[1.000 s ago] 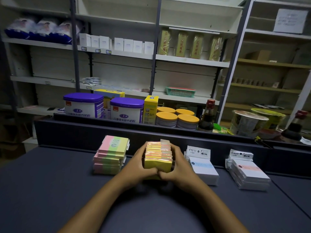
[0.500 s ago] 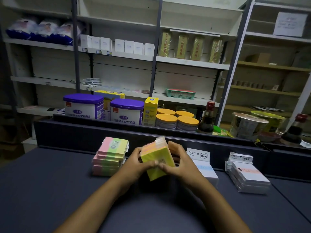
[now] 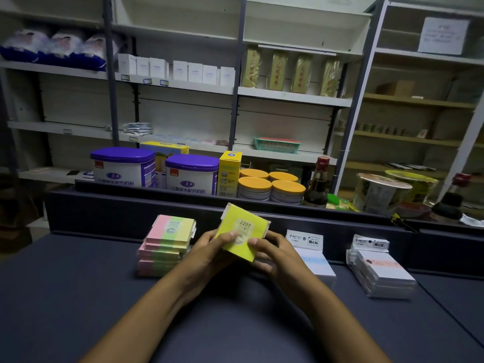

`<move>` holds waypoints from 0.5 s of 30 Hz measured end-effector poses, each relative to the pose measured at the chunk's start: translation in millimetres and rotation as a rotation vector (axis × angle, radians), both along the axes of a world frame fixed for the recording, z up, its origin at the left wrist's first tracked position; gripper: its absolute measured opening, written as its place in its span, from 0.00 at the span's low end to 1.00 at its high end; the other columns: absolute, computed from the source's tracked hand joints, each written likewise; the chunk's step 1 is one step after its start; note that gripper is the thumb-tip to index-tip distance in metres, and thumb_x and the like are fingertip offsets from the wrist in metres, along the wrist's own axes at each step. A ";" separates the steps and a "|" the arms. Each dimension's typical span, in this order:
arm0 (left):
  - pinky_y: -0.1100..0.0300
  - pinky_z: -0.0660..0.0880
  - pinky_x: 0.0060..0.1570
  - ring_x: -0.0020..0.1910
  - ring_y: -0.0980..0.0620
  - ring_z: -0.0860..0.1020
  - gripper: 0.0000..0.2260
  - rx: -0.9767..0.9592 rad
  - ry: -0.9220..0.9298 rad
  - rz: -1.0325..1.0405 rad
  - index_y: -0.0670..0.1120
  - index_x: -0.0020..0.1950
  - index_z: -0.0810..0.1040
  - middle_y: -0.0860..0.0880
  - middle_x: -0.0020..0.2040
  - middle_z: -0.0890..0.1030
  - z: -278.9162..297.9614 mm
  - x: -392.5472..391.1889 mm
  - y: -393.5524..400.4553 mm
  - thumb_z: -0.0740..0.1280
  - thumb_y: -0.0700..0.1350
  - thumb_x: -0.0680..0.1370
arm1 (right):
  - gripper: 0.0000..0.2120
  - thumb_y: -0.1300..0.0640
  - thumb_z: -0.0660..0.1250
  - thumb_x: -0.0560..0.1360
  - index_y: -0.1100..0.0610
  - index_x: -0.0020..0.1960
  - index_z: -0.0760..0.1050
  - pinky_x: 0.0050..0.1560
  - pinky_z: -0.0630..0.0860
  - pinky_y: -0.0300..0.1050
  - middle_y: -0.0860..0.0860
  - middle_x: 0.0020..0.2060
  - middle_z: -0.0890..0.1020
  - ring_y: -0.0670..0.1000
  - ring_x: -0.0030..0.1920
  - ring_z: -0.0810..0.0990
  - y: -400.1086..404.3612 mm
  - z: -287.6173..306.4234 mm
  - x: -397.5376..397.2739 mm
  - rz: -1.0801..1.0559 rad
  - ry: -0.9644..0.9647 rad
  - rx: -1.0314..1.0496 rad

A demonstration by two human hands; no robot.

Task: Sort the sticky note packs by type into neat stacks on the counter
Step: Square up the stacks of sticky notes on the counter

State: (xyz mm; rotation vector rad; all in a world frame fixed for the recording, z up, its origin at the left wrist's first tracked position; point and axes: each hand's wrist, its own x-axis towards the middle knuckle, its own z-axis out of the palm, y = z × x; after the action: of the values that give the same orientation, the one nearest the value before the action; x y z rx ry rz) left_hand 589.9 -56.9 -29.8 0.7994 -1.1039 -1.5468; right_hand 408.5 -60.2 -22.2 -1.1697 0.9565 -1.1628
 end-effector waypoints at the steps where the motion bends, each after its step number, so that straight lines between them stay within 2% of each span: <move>1: 0.55 0.78 0.60 0.57 0.46 0.82 0.22 -0.006 -0.028 -0.017 0.41 0.63 0.77 0.40 0.57 0.83 1.7 1.9 -0.6 0.71 0.51 0.73 | 0.27 0.53 0.76 0.70 0.61 0.64 0.73 0.57 0.81 0.51 0.57 0.53 0.86 0.55 0.54 0.85 0.2 0.8 -1.3 0.001 0.017 0.006; 3: 0.61 0.80 0.51 0.51 0.52 0.84 0.20 0.001 -0.082 -0.010 0.42 0.57 0.81 0.44 0.52 0.86 1.9 5.2 -1.8 0.70 0.53 0.71 | 0.18 0.52 0.71 0.75 0.62 0.59 0.77 0.55 0.81 0.49 0.58 0.48 0.87 0.54 0.49 0.86 0.8 3.1 -3.2 0.025 0.067 0.023; 4: 0.62 0.79 0.49 0.49 0.53 0.85 0.20 0.019 -0.111 0.012 0.41 0.56 0.81 0.45 0.50 0.86 -0.1 5.6 -2.7 0.70 0.53 0.71 | 0.15 0.52 0.68 0.78 0.63 0.57 0.77 0.49 0.82 0.45 0.55 0.42 0.87 0.51 0.43 0.86 1.8 4.1 -3.6 0.037 0.092 0.036; 6: 0.60 0.78 0.50 0.50 0.52 0.85 0.21 0.069 -0.174 0.055 0.41 0.60 0.79 0.45 0.52 0.86 -5.9 4.4 -4.8 0.70 0.54 0.74 | 0.16 0.50 0.66 0.79 0.63 0.54 0.78 0.36 0.78 0.37 0.49 0.31 0.83 0.45 0.32 0.81 2.3 4.1 -3.3 0.027 0.154 0.067; 7: 0.60 0.78 0.50 0.51 0.51 0.85 0.23 0.088 -0.211 0.072 0.40 0.61 0.78 0.44 0.52 0.86 -7.8 3.7 -5.6 0.70 0.56 0.75 | 0.17 0.48 0.66 0.79 0.63 0.53 0.79 0.34 0.77 0.36 0.50 0.30 0.82 0.45 0.31 0.80 1.8 3.2 -3.0 0.010 0.184 0.086; 11: 0.61 0.79 0.46 0.47 0.51 0.86 0.25 0.091 -0.342 0.080 0.41 0.56 0.82 0.47 0.47 0.87 -9.6 2.4 -6.5 0.67 0.62 0.75 | 0.22 0.42 0.66 0.77 0.62 0.49 0.81 0.40 0.77 0.41 0.55 0.37 0.81 0.51 0.37 0.79 -2.5 0.2 -0.4 -0.049 0.259 0.125; 14: 0.60 0.81 0.44 0.44 0.51 0.86 0.26 0.085 -0.396 0.170 0.41 0.52 0.84 0.47 0.43 0.87 -10.0 -0.3 -6.4 0.67 0.65 0.74 | 0.23 0.40 0.65 0.77 0.62 0.47 0.81 0.38 0.79 0.42 0.53 0.31 0.81 0.49 0.31 0.80 -7.4 -2.9 1.1 -0.098 0.292 0.134; 15: 0.58 0.82 0.46 0.44 0.50 0.86 0.26 0.077 -0.426 0.198 0.42 0.50 0.84 0.47 0.43 0.87 -10.4 -1.1 -6.7 0.67 0.65 0.74 | 0.23 0.40 0.65 0.77 0.62 0.46 0.81 0.37 0.80 0.42 0.52 0.29 0.81 0.48 0.30 0.80 -8.7 -3.8 1.7 -0.111 0.298 0.140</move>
State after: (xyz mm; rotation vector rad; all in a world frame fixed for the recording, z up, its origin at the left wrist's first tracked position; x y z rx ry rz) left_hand 588.8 -63.5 -40.2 1.2923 -1.2290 -1.2895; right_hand 410.2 -68.9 -25.9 -1.2085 1.3223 -1.0063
